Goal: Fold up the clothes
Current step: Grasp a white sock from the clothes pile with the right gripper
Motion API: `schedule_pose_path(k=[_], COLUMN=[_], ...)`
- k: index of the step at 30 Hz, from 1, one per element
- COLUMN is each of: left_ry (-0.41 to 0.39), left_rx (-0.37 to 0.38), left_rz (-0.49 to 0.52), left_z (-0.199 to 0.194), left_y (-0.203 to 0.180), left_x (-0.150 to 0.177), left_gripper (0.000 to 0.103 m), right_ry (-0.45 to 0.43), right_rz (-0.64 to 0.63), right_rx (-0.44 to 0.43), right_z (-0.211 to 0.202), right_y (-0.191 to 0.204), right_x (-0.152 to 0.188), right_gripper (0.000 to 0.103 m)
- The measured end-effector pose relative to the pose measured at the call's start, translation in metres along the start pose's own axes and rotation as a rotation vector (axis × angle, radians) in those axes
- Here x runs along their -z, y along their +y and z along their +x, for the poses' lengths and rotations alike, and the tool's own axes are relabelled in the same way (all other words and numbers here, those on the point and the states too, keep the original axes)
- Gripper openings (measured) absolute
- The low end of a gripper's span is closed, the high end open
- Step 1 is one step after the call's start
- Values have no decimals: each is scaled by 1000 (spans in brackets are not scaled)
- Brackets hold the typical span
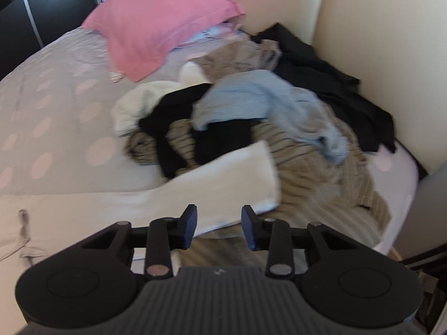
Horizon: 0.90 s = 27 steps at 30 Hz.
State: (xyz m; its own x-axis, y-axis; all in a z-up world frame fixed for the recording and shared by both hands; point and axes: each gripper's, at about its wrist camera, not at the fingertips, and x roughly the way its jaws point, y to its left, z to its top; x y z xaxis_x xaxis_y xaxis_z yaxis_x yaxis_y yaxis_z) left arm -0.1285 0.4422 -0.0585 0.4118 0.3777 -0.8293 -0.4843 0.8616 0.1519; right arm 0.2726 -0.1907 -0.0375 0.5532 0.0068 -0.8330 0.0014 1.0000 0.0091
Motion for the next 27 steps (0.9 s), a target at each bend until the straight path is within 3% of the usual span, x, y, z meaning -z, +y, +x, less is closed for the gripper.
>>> schedule_pose_path(k=[5, 11, 13, 17, 21, 27], left_ry=[37, 34, 32, 34, 37, 10], left_rx=[-22, 7, 10, 22, 36, 77], left_rz=[-32, -72, -69, -62, -47, -42], left_z=[13, 12, 12, 13, 13, 4], left_y=[4, 5, 4, 0, -8, -18], left_x=[-1, -8, -10, -11, -12, -13], left_gripper=[42, 42, 42, 42, 42, 42], right_ry=[4, 55, 60, 4, -52, -111], right_rz=[50, 129, 141, 109, 44, -88], right_rx=[45, 41, 46, 30, -43, -235], right_z=[5, 33, 39, 29, 2, -49], right_y=[-23, -26, -24, -13, 19, 100], right_x=[-7, -3, -2, -5, -10, -1], right_gripper=[37, 34, 20, 14, 13, 13])
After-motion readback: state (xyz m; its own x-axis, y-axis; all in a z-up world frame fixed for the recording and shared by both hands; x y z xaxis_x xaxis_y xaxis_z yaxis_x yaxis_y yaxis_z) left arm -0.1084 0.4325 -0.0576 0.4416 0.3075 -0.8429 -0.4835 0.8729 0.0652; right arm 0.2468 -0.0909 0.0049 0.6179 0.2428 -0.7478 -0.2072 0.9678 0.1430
